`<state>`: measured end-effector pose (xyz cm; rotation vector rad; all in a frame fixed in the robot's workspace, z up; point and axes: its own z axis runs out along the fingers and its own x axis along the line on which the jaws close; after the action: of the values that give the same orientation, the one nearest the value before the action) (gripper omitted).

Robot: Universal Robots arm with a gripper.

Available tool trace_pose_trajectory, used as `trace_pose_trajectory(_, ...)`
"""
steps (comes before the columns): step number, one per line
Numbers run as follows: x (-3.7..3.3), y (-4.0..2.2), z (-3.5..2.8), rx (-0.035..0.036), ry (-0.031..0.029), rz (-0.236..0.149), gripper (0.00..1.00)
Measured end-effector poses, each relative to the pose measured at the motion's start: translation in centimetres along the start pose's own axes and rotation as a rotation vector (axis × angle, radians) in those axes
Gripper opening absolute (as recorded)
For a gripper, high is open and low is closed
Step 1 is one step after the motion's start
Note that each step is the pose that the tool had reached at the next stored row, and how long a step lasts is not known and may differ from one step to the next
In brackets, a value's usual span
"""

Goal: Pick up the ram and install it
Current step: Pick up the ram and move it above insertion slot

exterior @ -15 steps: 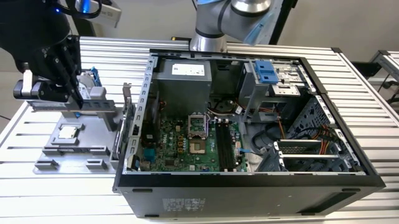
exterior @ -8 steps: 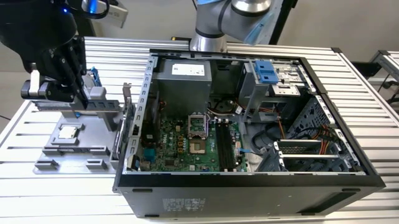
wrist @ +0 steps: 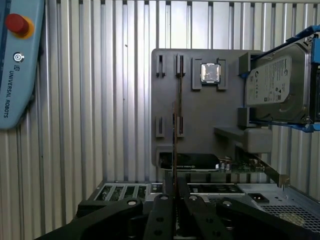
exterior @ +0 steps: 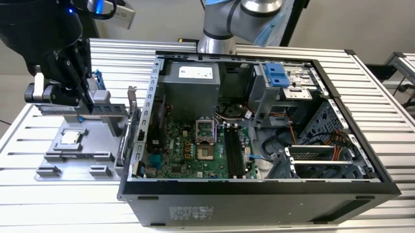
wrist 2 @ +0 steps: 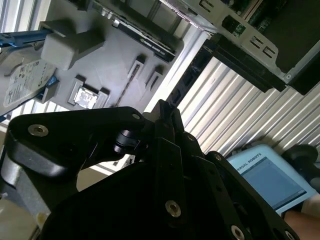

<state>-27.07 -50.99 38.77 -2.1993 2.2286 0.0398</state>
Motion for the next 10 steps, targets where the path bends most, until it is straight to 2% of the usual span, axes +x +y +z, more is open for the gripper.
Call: trace_pose_trajectory(10, -0.12, -0.53, 0.0, 0.0, 0.0, 0.0, 0.0)
